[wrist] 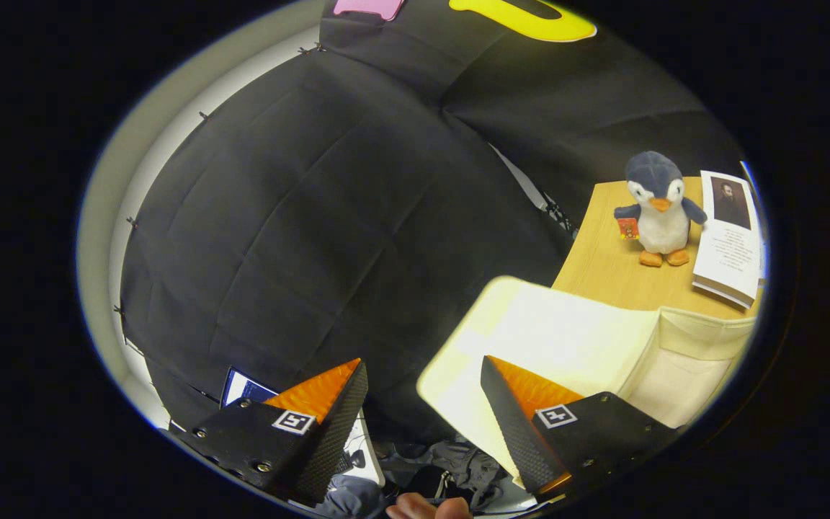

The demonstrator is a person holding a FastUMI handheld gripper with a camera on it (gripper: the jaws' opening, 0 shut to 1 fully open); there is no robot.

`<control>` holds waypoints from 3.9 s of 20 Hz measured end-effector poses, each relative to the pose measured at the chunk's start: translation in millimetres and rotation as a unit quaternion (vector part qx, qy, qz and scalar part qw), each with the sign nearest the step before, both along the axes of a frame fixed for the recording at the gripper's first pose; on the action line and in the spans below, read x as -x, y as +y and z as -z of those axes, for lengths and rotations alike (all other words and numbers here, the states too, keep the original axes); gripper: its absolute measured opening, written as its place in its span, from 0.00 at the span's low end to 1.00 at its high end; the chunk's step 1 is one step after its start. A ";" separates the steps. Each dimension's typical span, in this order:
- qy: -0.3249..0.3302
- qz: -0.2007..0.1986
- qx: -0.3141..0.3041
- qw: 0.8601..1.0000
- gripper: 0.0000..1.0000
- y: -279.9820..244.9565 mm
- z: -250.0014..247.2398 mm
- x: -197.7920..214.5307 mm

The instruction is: Open the storage box then place both shoes into the box .Put the left shoe in first, then the right shoe, with the right side of both shoes facing outward in a uniform manner.

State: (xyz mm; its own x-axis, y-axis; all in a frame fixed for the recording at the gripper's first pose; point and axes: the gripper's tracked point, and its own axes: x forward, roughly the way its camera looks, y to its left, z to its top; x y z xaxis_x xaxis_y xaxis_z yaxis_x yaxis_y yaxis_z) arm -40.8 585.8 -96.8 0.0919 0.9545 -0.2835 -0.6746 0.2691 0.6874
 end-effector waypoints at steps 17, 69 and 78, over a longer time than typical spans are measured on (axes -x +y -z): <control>-0.085 0.152 0.013 0.985 0.95 -199.2 -23.9 -50.5; 0.154 0.239 0.281 0.917 0.07 -413.3 288.5 -56.1; 0.142 0.240 0.241 0.930 0.07 -413.0 211.0 -48.9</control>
